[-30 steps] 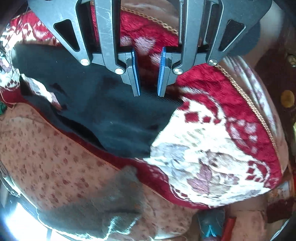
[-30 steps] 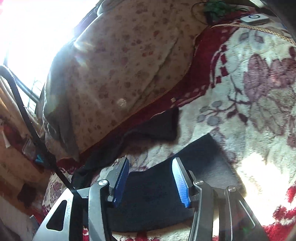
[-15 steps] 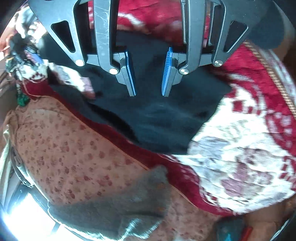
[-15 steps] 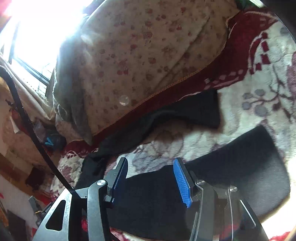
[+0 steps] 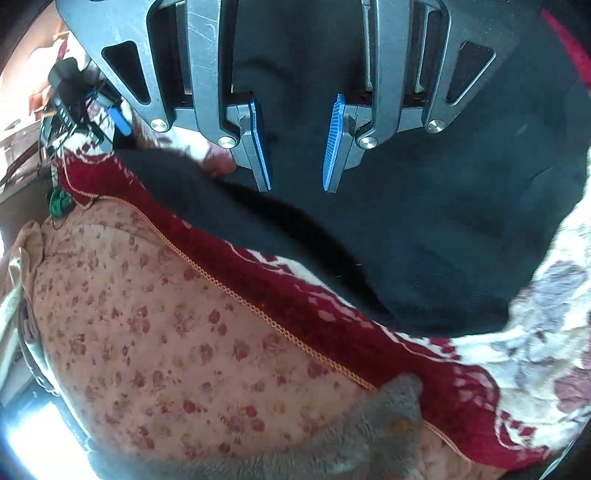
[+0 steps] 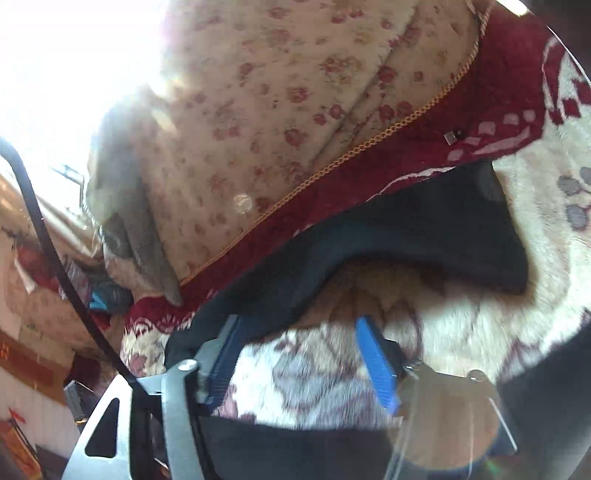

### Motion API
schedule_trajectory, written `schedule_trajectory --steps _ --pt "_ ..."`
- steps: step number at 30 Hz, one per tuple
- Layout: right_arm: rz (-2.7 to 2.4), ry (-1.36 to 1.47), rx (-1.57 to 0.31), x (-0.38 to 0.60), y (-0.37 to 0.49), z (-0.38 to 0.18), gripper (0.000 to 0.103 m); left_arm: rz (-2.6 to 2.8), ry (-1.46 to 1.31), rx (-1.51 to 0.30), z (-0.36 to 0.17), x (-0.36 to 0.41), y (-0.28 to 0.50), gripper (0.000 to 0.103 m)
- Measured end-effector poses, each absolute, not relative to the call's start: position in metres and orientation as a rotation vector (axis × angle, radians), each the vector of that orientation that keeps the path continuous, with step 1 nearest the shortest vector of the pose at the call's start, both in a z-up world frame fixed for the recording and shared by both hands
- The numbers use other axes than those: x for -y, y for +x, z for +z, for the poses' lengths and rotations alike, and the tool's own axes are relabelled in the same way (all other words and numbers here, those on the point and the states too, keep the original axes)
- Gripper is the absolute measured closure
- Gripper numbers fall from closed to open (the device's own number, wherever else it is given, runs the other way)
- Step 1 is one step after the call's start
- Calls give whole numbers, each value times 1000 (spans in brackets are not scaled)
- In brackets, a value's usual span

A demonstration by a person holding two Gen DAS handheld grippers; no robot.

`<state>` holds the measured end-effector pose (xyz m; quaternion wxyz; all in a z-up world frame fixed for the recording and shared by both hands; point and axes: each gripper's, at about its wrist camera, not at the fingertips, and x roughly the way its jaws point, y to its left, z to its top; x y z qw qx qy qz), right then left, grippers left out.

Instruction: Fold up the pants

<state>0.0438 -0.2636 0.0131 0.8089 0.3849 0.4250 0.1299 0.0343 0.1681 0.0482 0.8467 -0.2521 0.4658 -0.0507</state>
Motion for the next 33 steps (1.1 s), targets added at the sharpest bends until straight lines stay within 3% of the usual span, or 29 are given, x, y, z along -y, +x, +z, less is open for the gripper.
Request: schedule_trajectory --steps 14,18,22,23,26,33 --pt "219 932 -887 285 73 -3 40 -44 -649 -1016 14 -154 104 77" --pt "233 953 -862 289 77 -5 56 -27 -646 -1017 8 -150 114 77" --pt "251 956 -843 291 81 -11 79 -16 -649 -1032 1 -149 122 77" --pt "260 957 -835 291 81 -11 86 -7 -624 -1036 1 -148 124 86" --pt "287 932 -805 291 79 -5 93 10 -599 -1024 2 -149 122 97" --pt "309 887 -758 295 66 15 95 -16 -551 -950 33 -146 94 99"
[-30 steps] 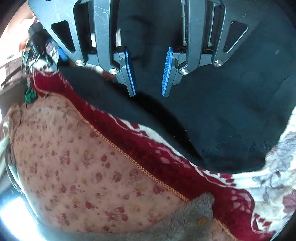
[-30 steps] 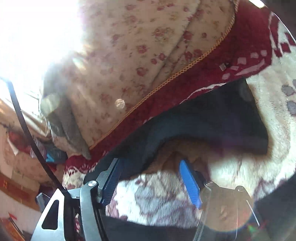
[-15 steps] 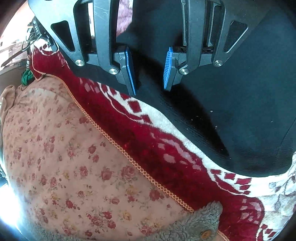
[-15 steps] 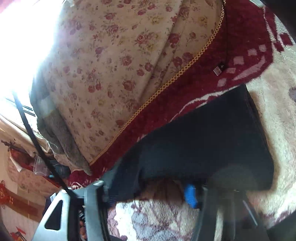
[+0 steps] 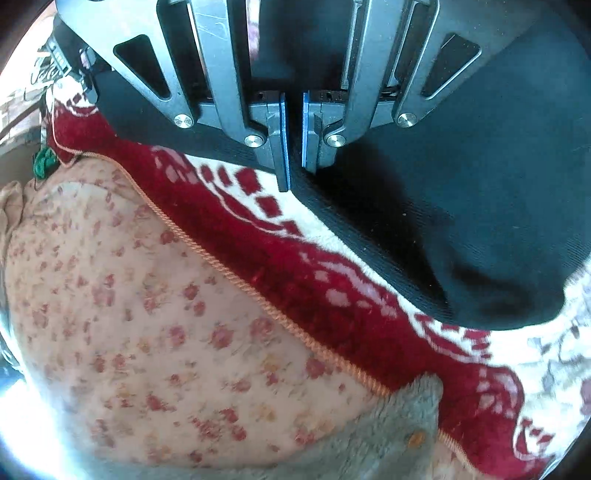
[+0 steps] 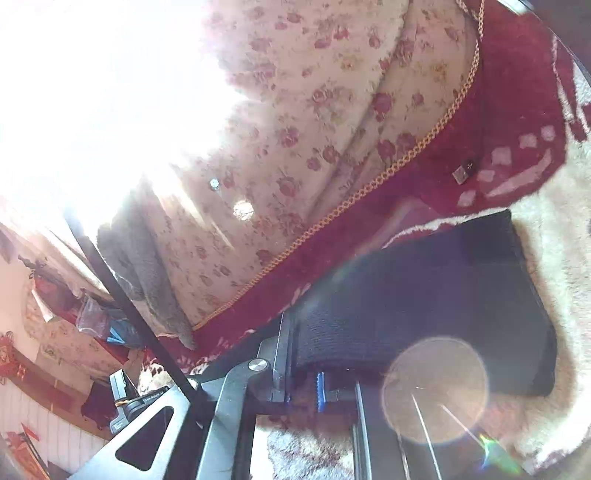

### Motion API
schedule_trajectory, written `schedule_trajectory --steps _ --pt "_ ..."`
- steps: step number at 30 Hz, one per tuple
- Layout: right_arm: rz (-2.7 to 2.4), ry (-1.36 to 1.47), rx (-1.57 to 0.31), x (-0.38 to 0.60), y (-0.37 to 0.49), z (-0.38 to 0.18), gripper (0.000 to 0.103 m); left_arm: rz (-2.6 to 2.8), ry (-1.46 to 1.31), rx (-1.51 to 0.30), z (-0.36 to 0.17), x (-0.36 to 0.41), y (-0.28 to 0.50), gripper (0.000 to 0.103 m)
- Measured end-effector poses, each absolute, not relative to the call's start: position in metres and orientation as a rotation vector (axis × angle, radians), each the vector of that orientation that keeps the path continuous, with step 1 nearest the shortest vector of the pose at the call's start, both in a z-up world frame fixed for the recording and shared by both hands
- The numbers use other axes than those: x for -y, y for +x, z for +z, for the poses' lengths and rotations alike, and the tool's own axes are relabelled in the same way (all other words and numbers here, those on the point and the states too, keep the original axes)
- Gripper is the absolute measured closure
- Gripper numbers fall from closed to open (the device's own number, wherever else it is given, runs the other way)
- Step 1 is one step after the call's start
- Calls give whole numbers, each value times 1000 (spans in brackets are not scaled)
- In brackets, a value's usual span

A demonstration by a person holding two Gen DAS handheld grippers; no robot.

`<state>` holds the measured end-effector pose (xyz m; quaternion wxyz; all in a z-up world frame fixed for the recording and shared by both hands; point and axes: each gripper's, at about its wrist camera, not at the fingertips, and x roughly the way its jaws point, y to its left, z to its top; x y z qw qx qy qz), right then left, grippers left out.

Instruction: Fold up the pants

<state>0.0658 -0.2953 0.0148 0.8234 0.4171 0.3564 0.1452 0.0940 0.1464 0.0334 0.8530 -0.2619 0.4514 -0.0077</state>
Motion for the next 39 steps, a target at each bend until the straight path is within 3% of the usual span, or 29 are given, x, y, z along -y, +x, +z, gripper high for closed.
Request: schedule_trajectory --steps 7,21,39 --pt "315 874 -719 302 38 37 95 -60 -489 -871 76 -141 51 99" --pt "360 800 -692 296 -30 74 95 -44 -387 -786 109 -136 -40 99" --pt "345 800 -786 298 -98 44 95 -10 -366 -844 72 -127 -105 99"
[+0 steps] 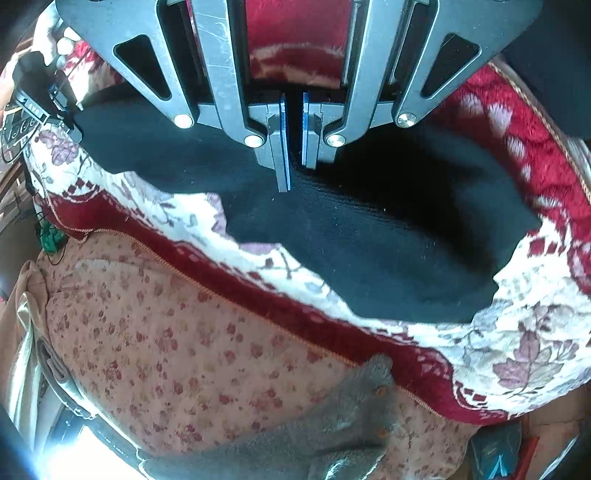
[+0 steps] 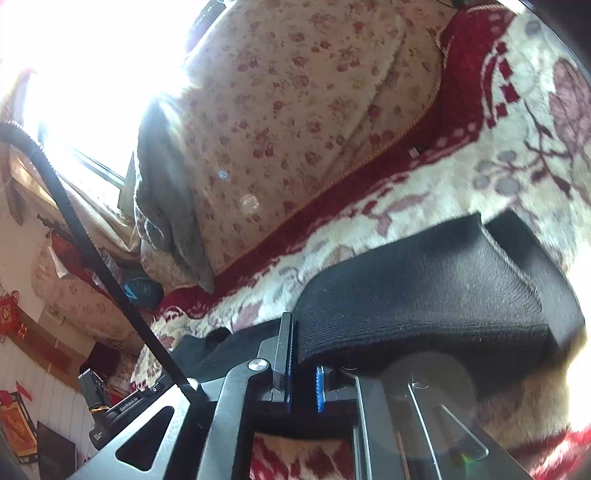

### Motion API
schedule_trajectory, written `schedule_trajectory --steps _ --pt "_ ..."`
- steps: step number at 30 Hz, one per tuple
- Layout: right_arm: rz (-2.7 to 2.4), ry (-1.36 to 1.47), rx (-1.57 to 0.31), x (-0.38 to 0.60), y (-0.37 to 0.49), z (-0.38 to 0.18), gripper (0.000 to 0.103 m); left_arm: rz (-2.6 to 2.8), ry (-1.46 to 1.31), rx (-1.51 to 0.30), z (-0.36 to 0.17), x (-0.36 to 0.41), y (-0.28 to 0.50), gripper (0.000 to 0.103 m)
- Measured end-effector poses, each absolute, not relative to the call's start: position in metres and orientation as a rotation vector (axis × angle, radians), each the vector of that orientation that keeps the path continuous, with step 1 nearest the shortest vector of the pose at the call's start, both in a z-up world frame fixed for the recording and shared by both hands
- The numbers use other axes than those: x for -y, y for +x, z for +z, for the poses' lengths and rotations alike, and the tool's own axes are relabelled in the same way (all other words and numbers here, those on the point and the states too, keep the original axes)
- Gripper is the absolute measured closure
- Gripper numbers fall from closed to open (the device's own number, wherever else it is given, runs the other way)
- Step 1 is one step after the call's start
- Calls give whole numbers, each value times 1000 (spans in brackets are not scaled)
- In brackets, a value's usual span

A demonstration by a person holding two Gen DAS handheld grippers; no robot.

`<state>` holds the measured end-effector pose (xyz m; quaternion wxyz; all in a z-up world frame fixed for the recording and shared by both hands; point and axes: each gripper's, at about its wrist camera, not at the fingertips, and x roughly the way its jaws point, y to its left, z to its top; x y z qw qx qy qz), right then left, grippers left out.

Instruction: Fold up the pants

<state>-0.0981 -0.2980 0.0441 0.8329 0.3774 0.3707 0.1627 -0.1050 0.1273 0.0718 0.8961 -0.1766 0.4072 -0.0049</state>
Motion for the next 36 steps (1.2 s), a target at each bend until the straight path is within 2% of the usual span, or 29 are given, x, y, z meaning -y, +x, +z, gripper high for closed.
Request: schedule_trajectory --steps 10,13,15,16,17,20,29,34,36 --pt "286 826 -880 298 -102 10 95 14 -328 -869 49 -124 -109 98" --pt "269 856 -910 300 -101 3 92 7 -346 -886 44 -127 -108 98" --pt "264 877 -906 303 -103 3 86 -3 -360 -896 41 -130 -107 98" --pt "255 869 -903 304 -104 5 81 -11 -363 -897 41 -131 -108 97" --pt "248 858 -900 305 -104 8 77 -16 -359 -899 41 -131 -109 92" --pt "213 806 -896 306 -107 18 71 -16 -350 -898 43 -136 -114 83" --pt "93 721 -879 324 -126 46 71 63 -364 -807 68 -180 -140 81" --pt "61 597 -820 318 -130 84 71 134 -414 -779 74 -219 -141 81" --pt "118 536 -794 299 -126 101 70 149 -443 -784 71 -231 -138 76"
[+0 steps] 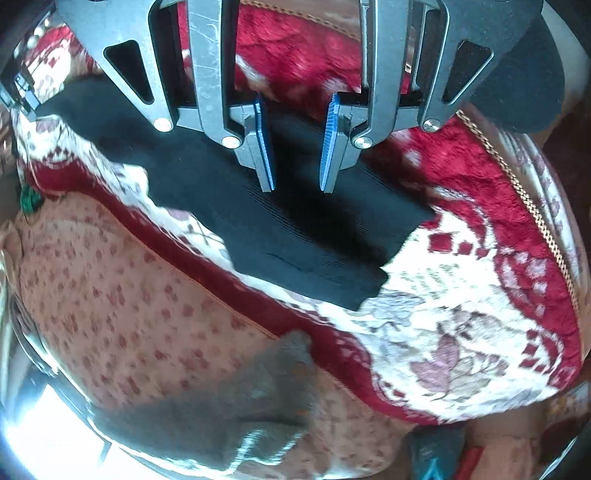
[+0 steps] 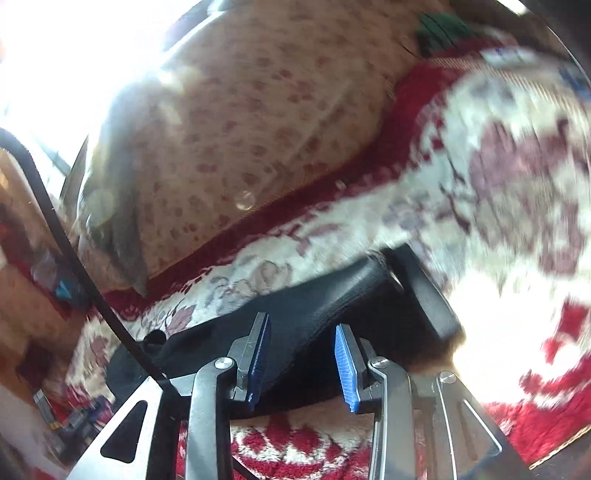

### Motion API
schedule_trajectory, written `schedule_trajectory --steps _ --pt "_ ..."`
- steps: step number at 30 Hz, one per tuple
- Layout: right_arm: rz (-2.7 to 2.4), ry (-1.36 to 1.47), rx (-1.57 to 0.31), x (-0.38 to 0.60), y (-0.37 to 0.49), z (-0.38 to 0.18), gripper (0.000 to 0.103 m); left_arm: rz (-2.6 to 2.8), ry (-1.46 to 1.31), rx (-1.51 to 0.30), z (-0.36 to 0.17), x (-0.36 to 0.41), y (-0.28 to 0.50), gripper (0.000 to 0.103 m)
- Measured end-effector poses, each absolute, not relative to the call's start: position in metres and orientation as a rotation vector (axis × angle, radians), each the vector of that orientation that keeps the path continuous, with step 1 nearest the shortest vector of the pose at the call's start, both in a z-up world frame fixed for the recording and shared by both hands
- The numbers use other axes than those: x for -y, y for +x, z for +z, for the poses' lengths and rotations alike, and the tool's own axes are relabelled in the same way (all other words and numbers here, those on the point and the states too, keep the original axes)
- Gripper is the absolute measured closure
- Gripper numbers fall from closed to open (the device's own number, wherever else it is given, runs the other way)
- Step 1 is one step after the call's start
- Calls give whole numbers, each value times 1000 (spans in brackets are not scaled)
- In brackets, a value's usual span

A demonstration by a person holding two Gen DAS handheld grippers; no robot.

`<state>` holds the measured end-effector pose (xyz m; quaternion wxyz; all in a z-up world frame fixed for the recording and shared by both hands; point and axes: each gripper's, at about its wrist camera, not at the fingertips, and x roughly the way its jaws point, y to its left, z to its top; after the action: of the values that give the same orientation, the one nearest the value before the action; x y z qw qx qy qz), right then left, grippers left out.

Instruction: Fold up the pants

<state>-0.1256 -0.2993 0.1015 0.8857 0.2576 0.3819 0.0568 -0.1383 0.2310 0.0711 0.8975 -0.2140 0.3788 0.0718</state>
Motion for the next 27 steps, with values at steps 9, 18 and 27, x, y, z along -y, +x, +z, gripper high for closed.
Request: schedule_trajectory --steps 9,18,27 --pt "665 444 -875 134 -76 111 65 200 -516 -826 57 -273 -119 72" --pt "939 151 -940 -34 -56 97 60 242 -462 -821 52 -315 -100 72" --pt "921 60 -954 -75 -54 82 52 271 -448 -835 40 -343 -70 68"
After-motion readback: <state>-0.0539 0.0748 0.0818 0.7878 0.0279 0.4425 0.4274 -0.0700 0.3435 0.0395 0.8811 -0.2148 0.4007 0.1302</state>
